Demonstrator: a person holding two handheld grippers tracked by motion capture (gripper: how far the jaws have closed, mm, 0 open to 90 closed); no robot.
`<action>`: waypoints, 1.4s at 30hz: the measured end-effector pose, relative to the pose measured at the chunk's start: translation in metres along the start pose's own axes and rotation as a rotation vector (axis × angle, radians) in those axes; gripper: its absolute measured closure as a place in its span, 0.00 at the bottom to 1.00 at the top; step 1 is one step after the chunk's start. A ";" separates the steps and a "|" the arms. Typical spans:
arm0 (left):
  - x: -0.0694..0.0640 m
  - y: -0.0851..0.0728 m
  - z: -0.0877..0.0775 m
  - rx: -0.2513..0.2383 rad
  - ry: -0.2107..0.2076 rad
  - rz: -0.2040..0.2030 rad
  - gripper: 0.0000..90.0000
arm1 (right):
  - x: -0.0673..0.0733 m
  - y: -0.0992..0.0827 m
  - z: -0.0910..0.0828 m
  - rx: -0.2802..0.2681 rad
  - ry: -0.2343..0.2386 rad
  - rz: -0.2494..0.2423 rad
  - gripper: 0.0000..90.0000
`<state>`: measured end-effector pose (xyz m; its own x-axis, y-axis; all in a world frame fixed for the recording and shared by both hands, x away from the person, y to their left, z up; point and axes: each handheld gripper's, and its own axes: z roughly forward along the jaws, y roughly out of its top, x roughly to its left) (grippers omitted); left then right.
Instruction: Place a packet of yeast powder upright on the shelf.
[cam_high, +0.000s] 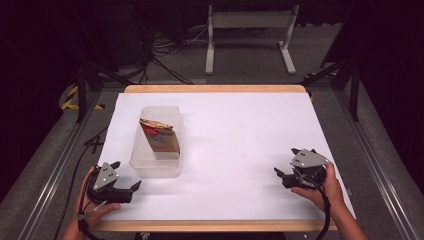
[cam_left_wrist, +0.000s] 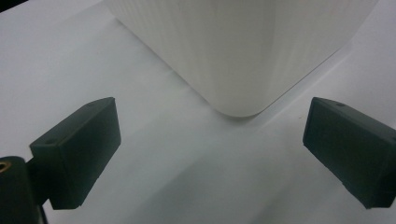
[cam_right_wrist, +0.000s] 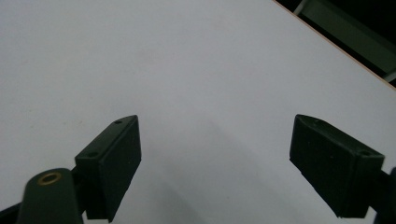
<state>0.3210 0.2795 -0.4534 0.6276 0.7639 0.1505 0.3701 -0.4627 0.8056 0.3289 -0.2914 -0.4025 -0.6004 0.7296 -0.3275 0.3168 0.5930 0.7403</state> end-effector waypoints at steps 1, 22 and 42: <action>0.000 0.000 0.000 0.002 -0.001 -0.003 0.06 | -0.001 -0.003 -0.002 0.004 0.002 0.011 0.18; 0.008 0.002 0.001 -0.030 -0.003 -0.033 0.05 | -0.006 -0.055 -0.017 0.007 -0.039 0.122 0.13; 0.005 0.009 0.004 -0.043 -0.006 -0.013 0.05 | -0.007 -0.075 -0.030 -0.051 -0.064 0.199 0.11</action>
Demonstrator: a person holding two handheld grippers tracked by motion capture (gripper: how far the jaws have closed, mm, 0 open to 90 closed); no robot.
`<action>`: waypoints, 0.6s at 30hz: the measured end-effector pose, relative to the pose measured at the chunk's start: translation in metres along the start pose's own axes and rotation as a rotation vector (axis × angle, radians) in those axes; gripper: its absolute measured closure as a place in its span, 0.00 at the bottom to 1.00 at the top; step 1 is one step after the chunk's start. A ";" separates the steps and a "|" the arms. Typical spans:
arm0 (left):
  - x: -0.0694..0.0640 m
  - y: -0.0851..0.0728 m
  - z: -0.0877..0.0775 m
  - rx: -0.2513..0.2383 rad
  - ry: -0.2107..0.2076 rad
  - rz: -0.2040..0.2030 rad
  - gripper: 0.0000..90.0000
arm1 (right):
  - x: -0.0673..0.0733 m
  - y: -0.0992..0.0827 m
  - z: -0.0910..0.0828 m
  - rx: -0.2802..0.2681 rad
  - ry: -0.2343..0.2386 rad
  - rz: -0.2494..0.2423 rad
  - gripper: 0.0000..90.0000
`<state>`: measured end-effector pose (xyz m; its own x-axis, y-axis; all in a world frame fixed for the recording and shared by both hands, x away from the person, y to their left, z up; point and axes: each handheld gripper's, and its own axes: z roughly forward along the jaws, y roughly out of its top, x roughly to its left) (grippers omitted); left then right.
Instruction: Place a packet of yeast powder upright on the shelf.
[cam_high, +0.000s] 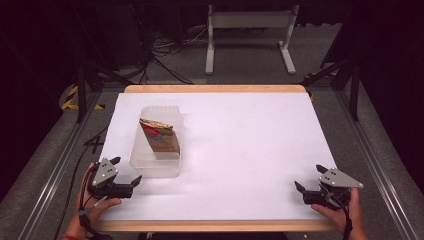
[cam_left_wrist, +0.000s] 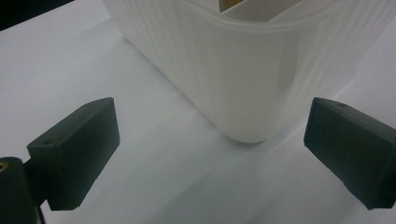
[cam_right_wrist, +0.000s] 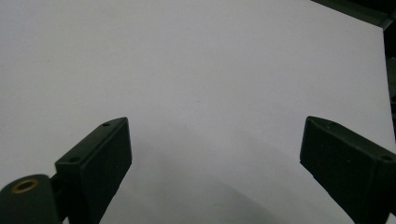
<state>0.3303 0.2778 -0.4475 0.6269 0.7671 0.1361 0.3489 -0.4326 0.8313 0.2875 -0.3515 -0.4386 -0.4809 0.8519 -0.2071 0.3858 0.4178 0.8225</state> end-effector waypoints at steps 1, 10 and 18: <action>0.000 0.000 0.001 0.000 0.002 -0.001 0.05 | 0.000 0.000 -0.001 -0.002 -0.001 -0.001 0.11; 0.000 0.001 0.008 0.018 -0.007 0.011 0.05 | -0.002 -0.003 -0.004 -0.008 -0.026 0.006 0.11; -0.001 0.002 0.010 0.024 -0.008 0.010 0.05 | -0.001 -0.004 -0.002 0.004 -0.040 -0.009 0.11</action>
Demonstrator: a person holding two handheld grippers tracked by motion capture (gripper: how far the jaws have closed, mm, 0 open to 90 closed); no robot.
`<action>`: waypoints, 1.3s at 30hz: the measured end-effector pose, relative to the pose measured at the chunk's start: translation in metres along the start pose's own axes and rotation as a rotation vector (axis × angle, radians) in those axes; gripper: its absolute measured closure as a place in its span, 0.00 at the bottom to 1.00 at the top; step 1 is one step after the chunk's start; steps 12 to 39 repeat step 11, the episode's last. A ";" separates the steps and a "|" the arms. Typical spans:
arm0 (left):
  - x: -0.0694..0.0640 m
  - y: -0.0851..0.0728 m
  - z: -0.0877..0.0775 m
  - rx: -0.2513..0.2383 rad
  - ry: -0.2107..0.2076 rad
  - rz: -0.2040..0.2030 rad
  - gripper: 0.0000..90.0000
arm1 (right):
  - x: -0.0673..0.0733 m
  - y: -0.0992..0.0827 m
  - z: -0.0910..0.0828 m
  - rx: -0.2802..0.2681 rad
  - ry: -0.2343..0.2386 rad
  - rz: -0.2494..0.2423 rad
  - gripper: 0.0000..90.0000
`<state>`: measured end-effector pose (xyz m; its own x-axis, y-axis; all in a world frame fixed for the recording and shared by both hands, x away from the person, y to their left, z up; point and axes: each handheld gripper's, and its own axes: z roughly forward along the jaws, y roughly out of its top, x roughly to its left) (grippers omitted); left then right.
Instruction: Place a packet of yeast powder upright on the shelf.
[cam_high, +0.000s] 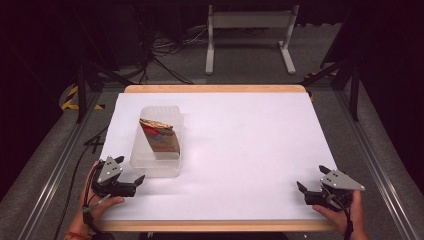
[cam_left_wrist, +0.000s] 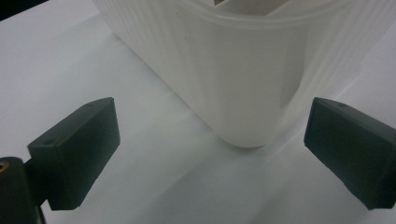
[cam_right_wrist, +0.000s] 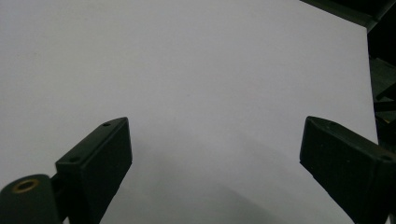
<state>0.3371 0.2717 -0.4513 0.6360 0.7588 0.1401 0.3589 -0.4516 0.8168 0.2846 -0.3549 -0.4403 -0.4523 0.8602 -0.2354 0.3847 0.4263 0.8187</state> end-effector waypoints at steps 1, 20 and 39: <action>0.000 0.000 0.000 0.001 0.000 0.000 0.05 | 0.000 0.000 0.000 0.002 0.000 0.001 0.11; 0.001 -0.001 -0.001 -0.005 -0.001 -0.011 0.05 | 0.002 0.001 0.002 0.004 0.007 -0.006 0.11; 0.001 -0.001 -0.001 -0.005 -0.001 -0.011 0.05 | 0.002 0.001 0.002 0.004 0.007 -0.006 0.11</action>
